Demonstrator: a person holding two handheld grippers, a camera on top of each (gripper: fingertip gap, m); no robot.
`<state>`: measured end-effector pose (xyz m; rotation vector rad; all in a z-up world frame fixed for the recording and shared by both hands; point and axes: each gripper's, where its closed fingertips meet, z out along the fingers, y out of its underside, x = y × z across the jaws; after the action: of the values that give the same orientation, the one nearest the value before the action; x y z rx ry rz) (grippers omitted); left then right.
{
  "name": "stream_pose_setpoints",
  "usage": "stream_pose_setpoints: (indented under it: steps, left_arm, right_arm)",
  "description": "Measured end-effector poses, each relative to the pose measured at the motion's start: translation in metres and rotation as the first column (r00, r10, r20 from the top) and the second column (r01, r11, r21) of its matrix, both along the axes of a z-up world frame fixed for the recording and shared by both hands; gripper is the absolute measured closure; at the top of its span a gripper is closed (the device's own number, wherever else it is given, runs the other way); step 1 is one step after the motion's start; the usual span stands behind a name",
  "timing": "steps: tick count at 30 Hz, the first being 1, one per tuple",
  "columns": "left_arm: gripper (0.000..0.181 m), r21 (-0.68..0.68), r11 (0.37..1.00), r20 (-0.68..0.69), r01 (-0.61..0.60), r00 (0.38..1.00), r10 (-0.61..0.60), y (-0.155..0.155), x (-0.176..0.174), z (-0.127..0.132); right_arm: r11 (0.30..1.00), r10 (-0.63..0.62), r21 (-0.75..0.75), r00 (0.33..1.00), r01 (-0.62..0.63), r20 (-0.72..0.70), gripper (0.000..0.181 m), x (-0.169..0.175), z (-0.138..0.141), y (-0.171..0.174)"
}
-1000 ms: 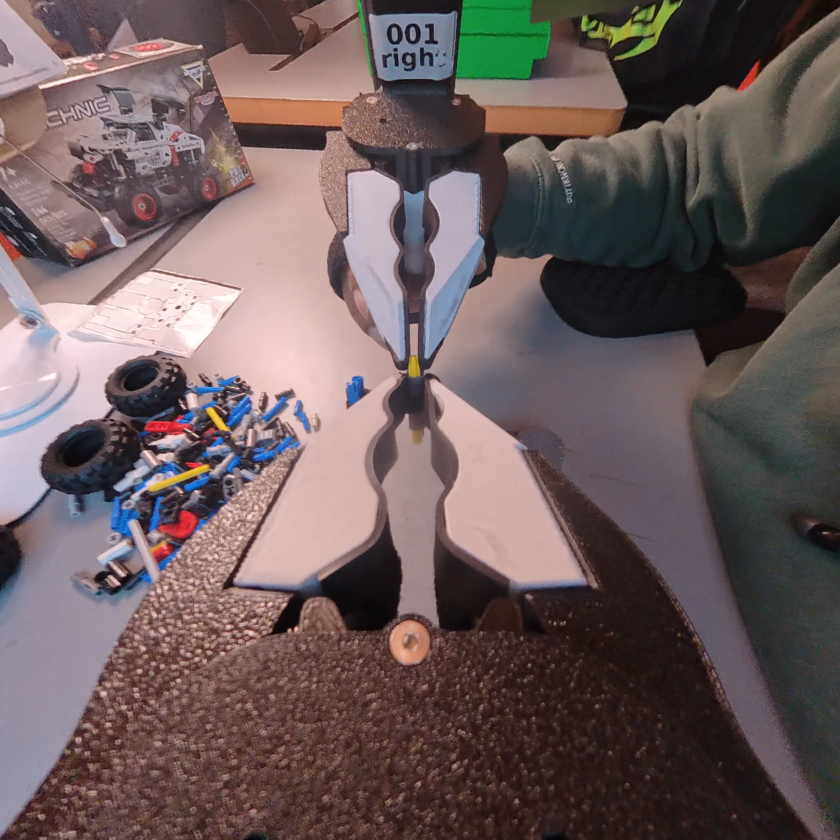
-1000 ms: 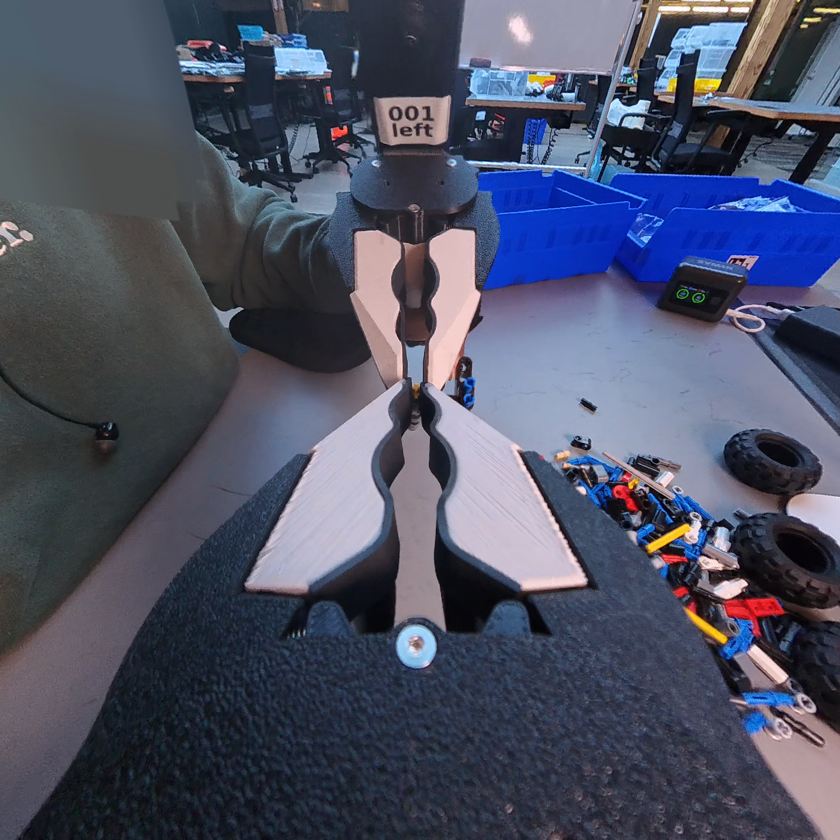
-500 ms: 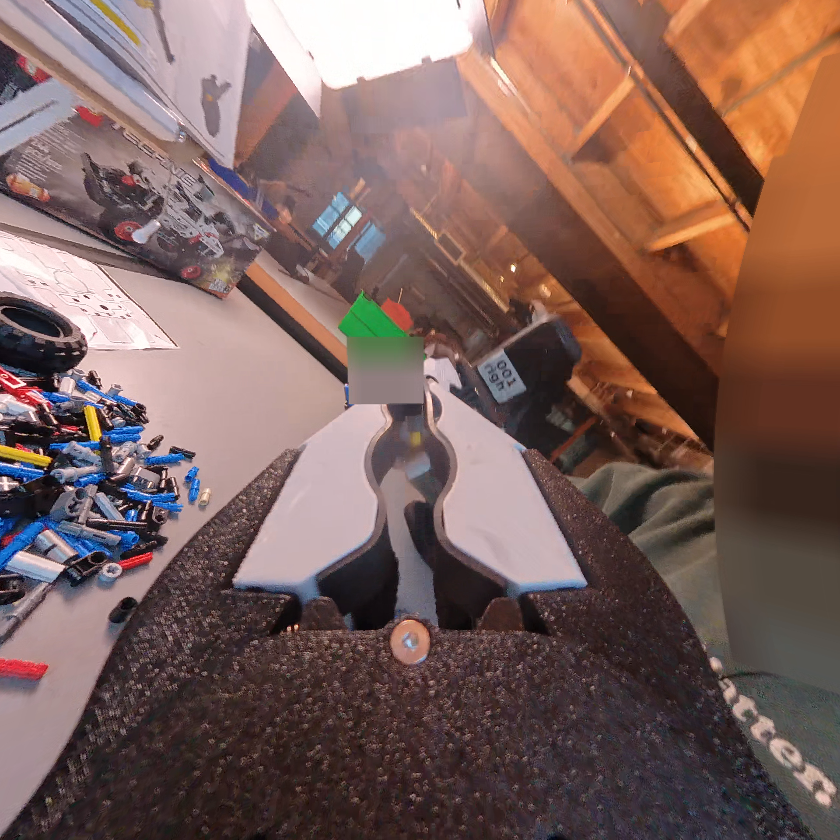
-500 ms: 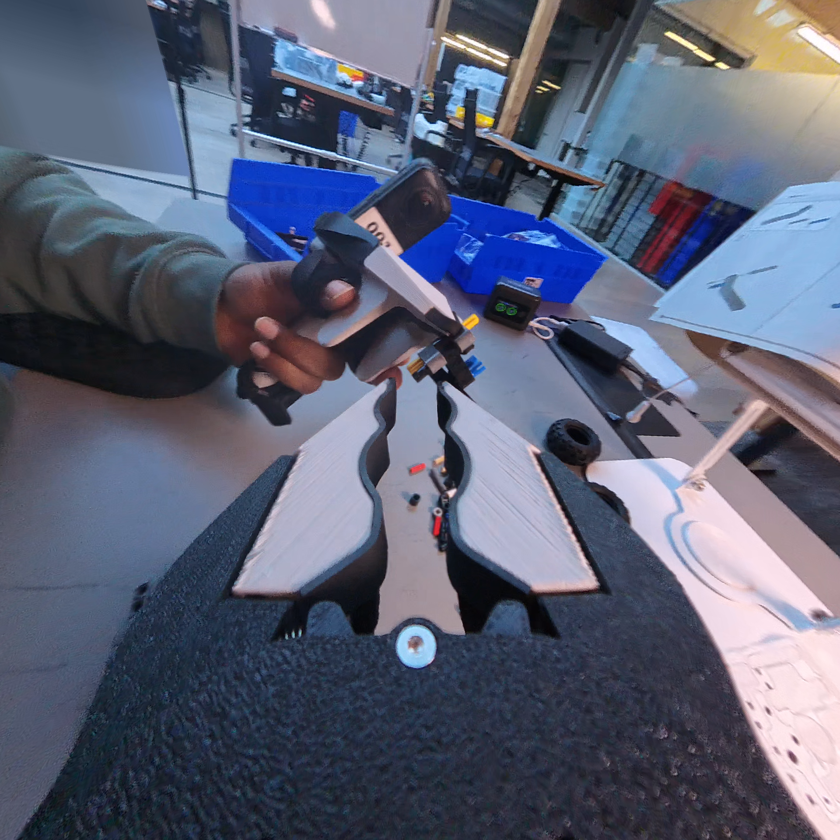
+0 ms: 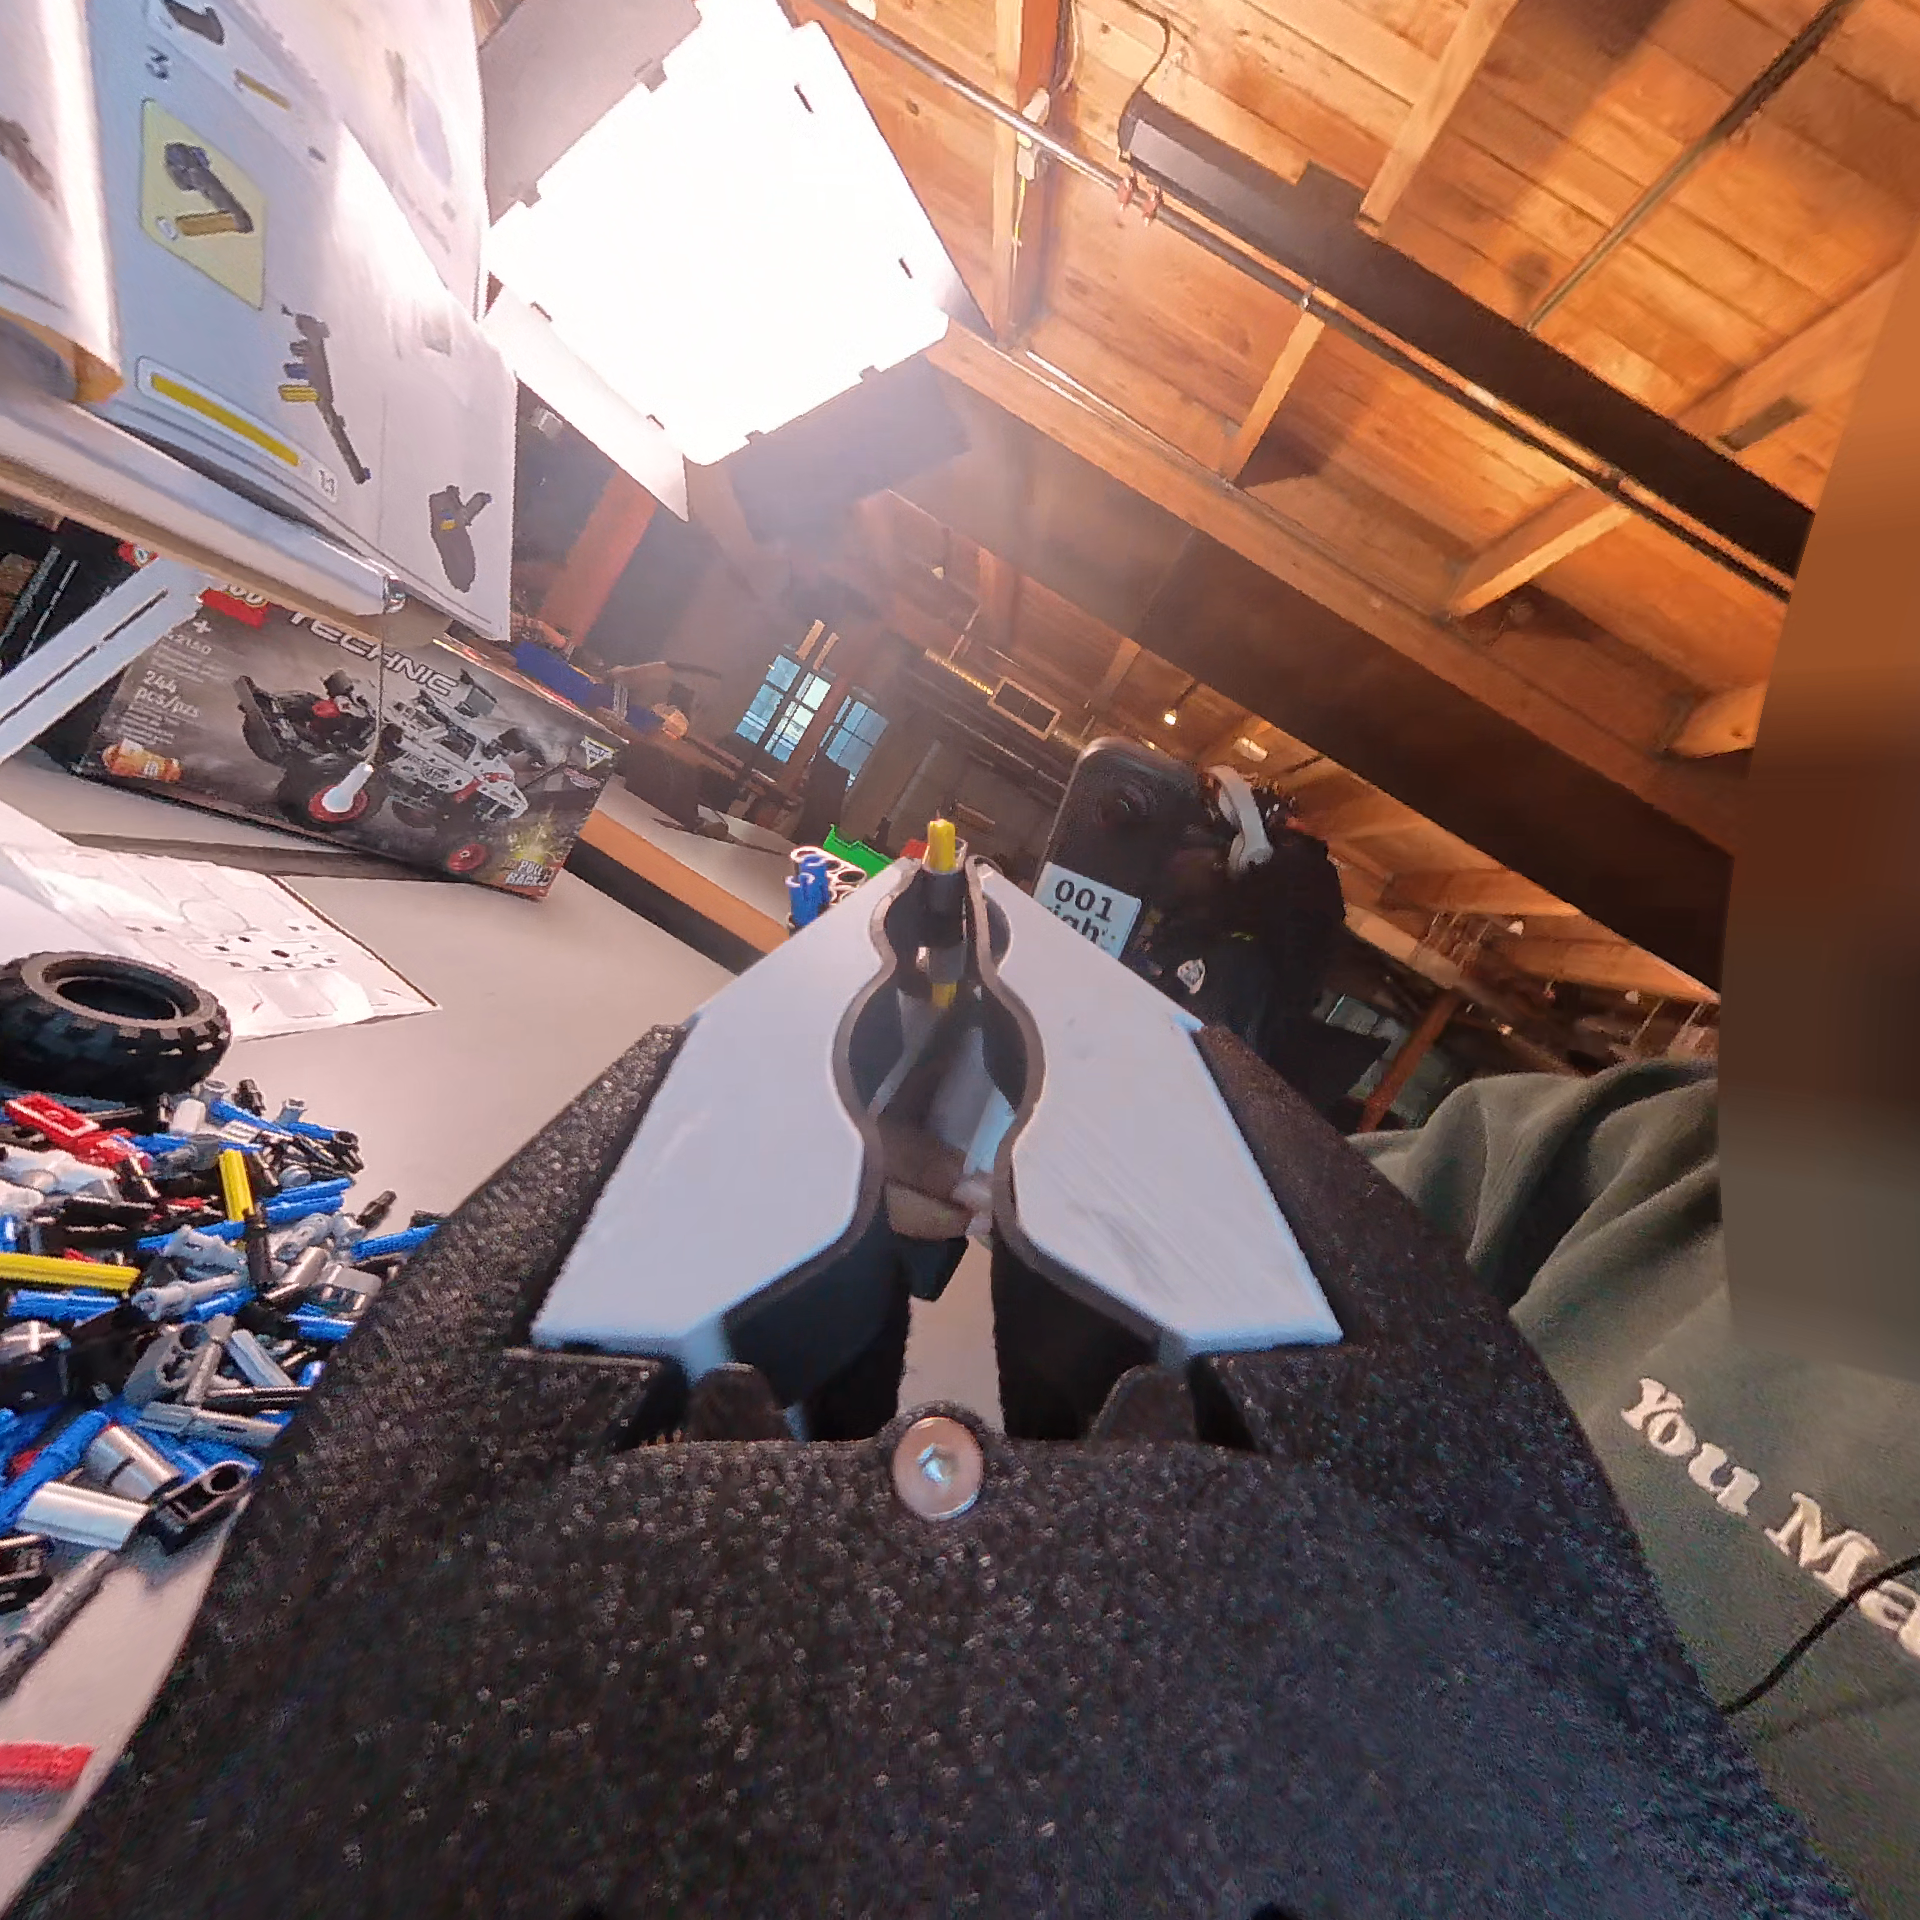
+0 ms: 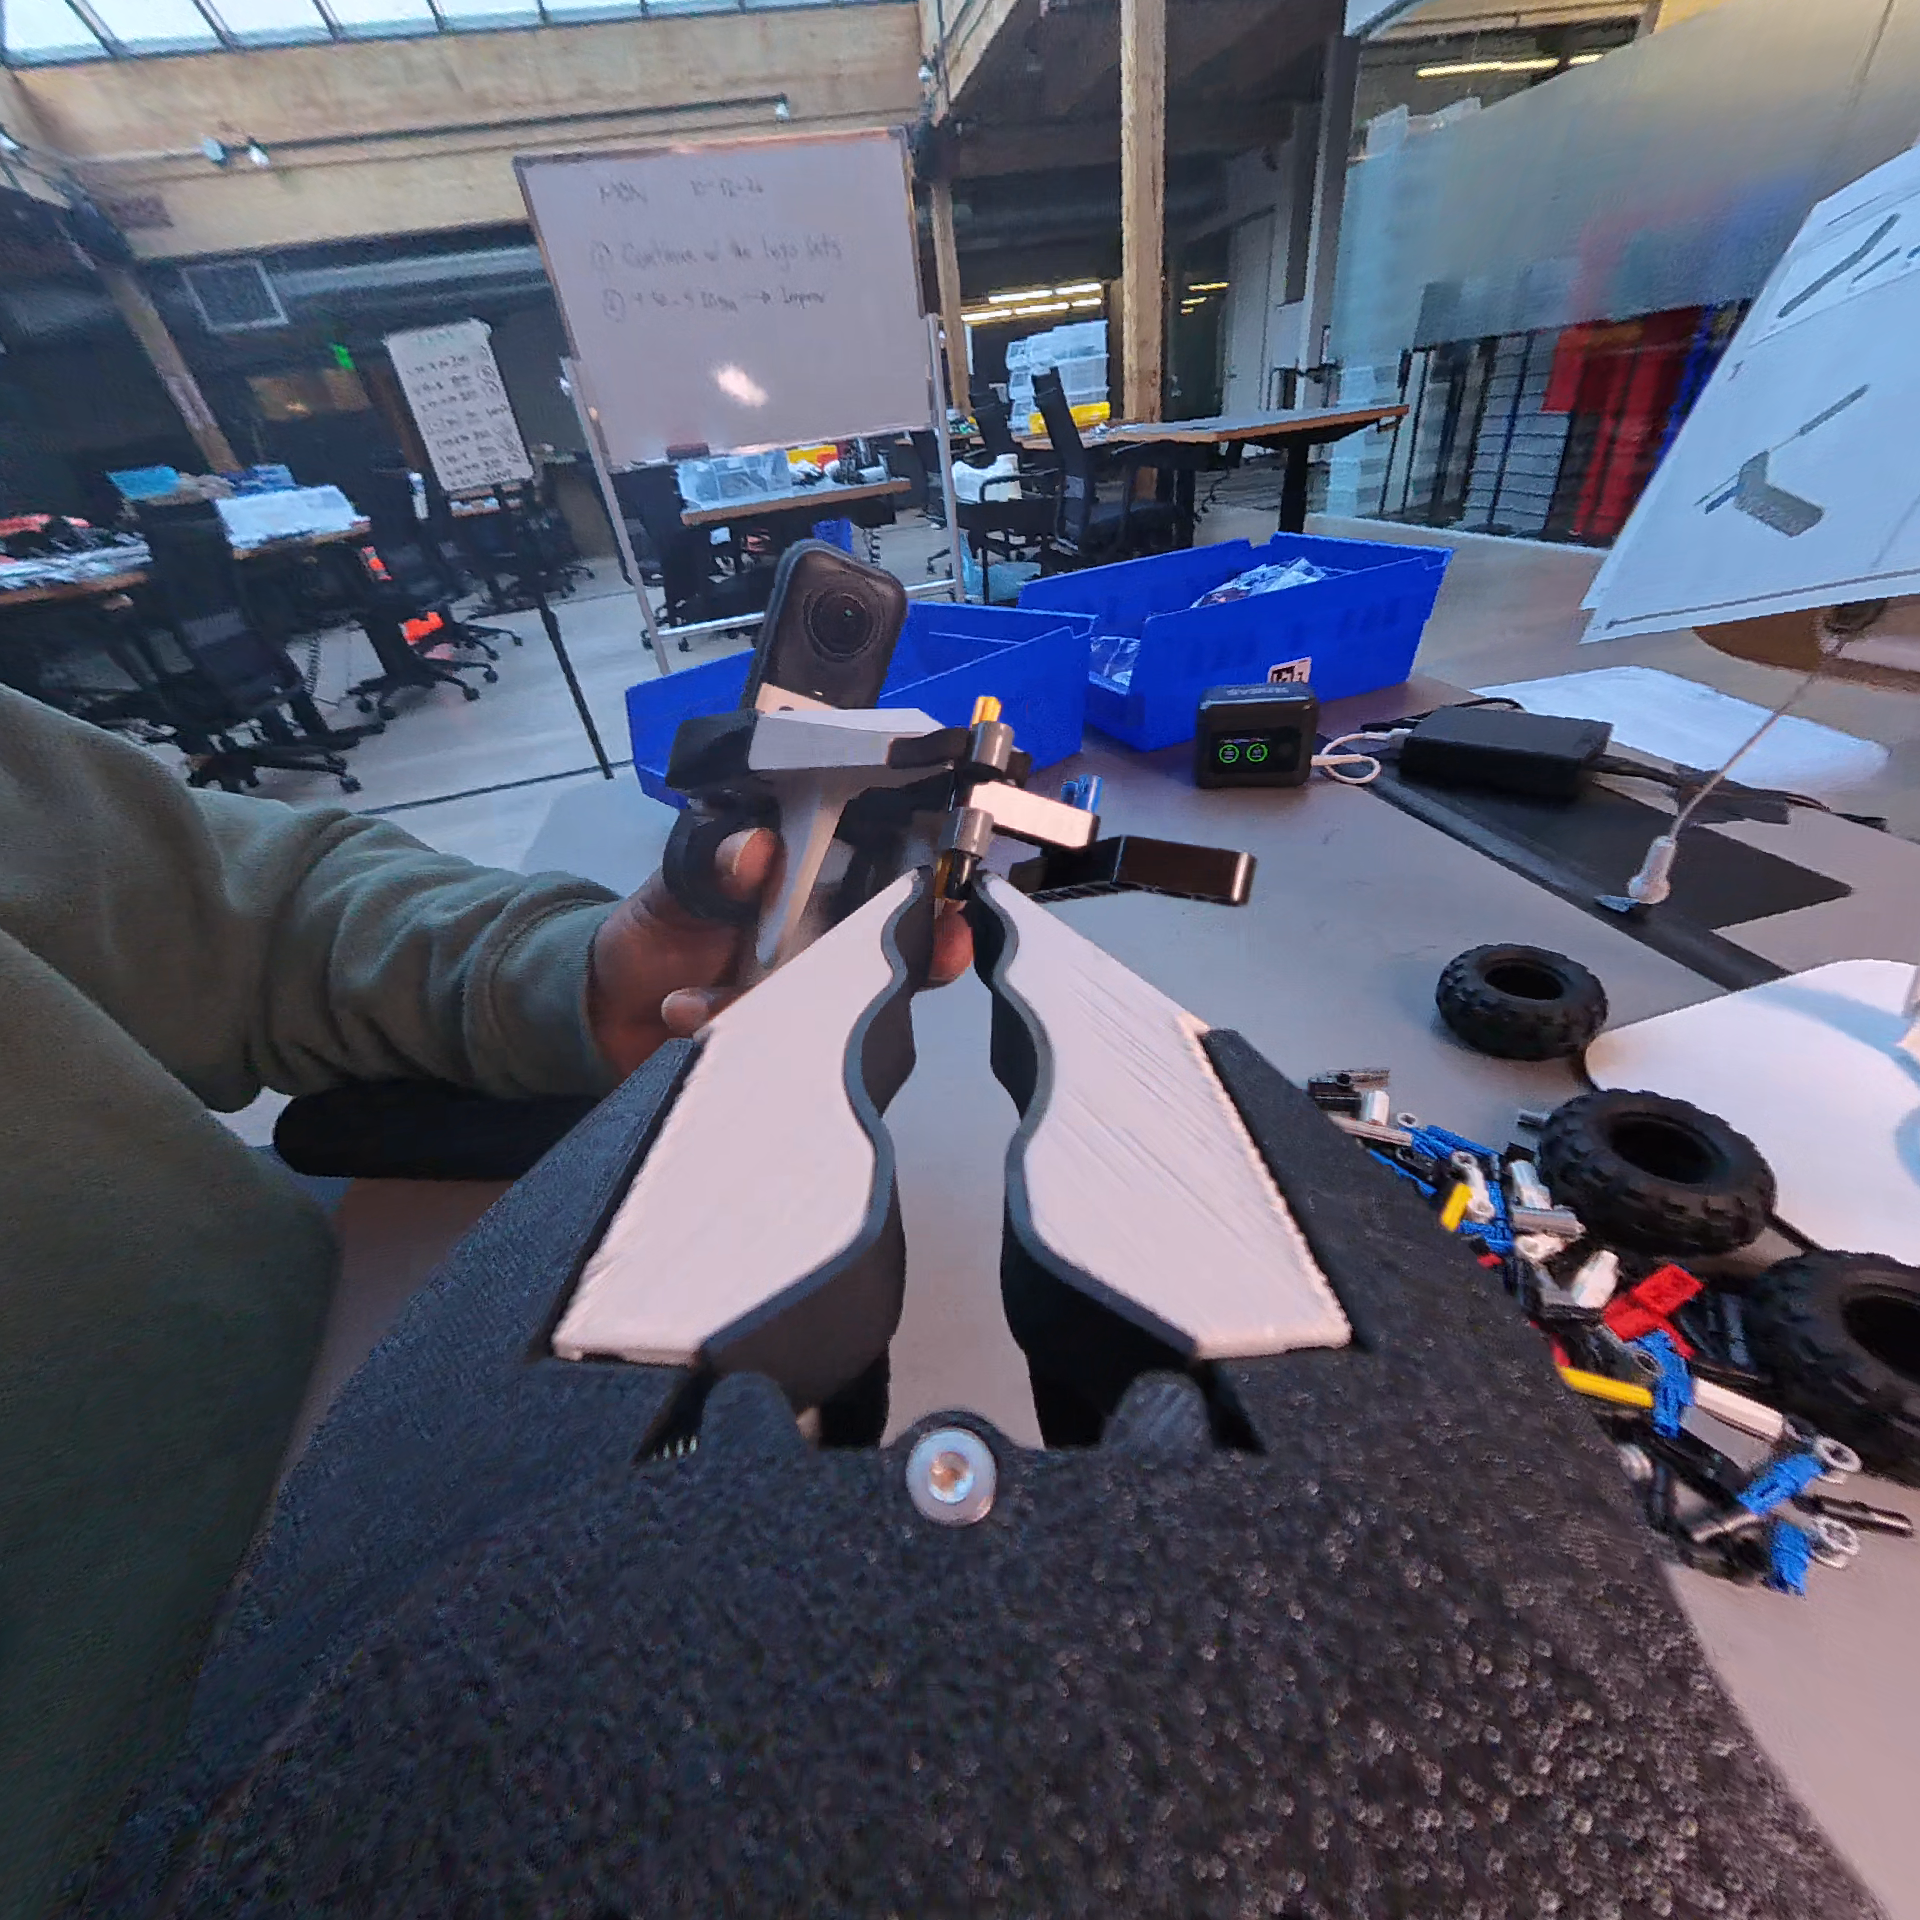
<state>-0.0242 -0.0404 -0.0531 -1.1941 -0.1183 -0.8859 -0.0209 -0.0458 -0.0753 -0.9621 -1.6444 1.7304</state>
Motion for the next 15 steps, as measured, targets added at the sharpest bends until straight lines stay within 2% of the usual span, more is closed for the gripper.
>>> stream_pose_setpoints:
  steps: [4, 6, 8, 10, 13, 15]
  left_arm:
    - [0.174, -0.045, 0.999, -0.237, 0.013, 0.971, -0.023, -0.002, 0.011, -0.008]
    - [0.172, -0.102, 0.995, -0.392, 0.013, 0.919, -0.052, -0.002, 0.018, -0.020]
    - [0.161, -0.128, 0.991, -0.544, -0.036, 0.838, -0.040, -0.001, 0.020, -0.029]
    - [0.160, -0.121, 0.991, -0.680, -0.060, 0.732, -0.038, -0.003, 0.028, -0.035]
    - [0.168, -0.156, 0.985, -0.824, -0.068, 0.559, -0.092, -0.004, 0.044, -0.055]
    - [0.173, -0.166, 0.984, -0.854, -0.065, 0.508, -0.111, -0.006, 0.048, -0.062]
  right_arm:
    - [0.993, 0.077, 0.094, 0.997, -0.078, 0.016, 0.178, 0.012, -0.001, 0.009]
    - [0.970, 0.115, 0.207, 0.991, -0.127, 0.070, 0.178, 0.021, -0.010, 0.011]
    - [0.936, 0.115, 0.320, 0.987, -0.144, 0.109, 0.178, 0.027, -0.022, 0.013]
    - [0.905, 0.129, 0.388, 0.982, -0.174, 0.139, 0.178, 0.033, -0.033, 0.010]
    - [0.874, 0.153, 0.438, 0.974, -0.212, 0.166, 0.178, 0.037, -0.046, 0.002]
    - [0.856, 0.172, 0.461, 0.970, -0.233, 0.171, 0.178, 0.039, -0.051, -0.002]
